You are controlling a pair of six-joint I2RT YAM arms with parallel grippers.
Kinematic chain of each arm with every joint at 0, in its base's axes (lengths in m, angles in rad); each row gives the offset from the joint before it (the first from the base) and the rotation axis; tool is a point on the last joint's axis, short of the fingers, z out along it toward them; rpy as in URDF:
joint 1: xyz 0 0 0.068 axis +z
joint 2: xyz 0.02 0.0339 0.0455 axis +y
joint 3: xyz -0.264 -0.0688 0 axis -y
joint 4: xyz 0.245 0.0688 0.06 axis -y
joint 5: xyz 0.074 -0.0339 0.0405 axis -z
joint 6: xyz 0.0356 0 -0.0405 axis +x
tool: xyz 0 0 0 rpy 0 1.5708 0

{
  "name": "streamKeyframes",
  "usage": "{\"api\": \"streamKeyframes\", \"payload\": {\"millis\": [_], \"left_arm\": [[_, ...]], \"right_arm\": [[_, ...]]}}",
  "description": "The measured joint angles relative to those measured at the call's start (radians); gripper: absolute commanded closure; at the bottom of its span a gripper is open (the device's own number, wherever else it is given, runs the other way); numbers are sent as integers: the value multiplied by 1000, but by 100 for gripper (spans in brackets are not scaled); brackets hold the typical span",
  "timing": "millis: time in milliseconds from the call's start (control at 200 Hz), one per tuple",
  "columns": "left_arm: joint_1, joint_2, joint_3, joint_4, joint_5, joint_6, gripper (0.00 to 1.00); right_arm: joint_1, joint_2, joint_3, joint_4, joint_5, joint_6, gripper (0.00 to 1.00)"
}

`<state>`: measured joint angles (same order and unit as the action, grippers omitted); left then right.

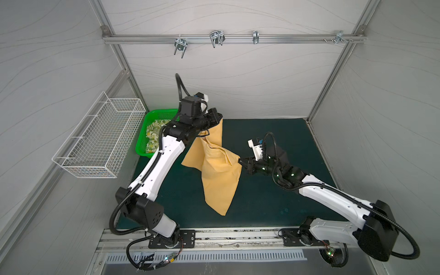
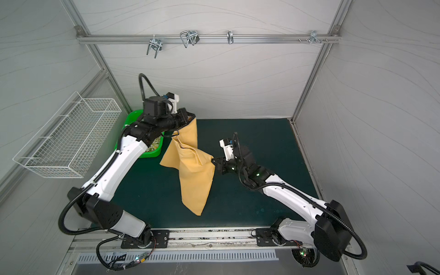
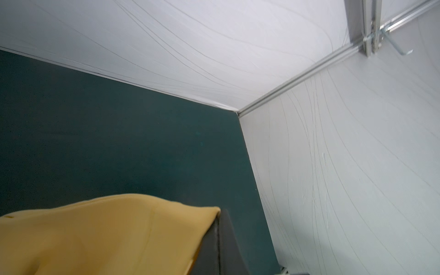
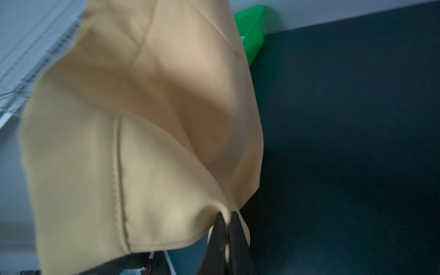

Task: Fold and stack the skirts

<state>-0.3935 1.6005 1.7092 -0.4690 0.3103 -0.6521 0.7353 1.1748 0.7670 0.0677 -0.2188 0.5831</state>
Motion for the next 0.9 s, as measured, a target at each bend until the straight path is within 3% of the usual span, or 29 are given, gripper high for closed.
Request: {"api": "streamKeyframes", "payload": {"millis": [125,210,345,440,490,555,590,700,740,860,900], "left_arm": [[-72,210,93,35,0,-17,100],[-108,365,171,46,3,-32,100],[-142,564,306,38,13,-52,100],[-162,676,428,24,35,-70,100],[-172,720,492,22,48,-82,92],[-183,758,548,27,69,-101,81],[-186,765,560,34,80,-111,60],[-191,766,563,47,102,-124,20],[-192,766,560,50,106,-126,2],[-185,736,492,56,105,-123,1],[-179,712,447,55,102,-122,1]], "right_arm": [[-139,-35,-144,-2,-30,116,98],[-214,-82,-210,-21,-23,189,91],[-273,-222,-291,-69,36,285,92],[-306,-348,-344,-114,85,338,84],[-333,-408,-370,-133,103,359,74],[-380,-468,-397,-160,112,385,54],[-404,-482,-406,-174,113,396,42],[-457,-476,-407,-216,107,399,20],[-463,-456,-401,-234,102,395,17],[-462,-373,-356,-278,84,346,1],[-457,-338,-325,-294,80,320,1]]}}
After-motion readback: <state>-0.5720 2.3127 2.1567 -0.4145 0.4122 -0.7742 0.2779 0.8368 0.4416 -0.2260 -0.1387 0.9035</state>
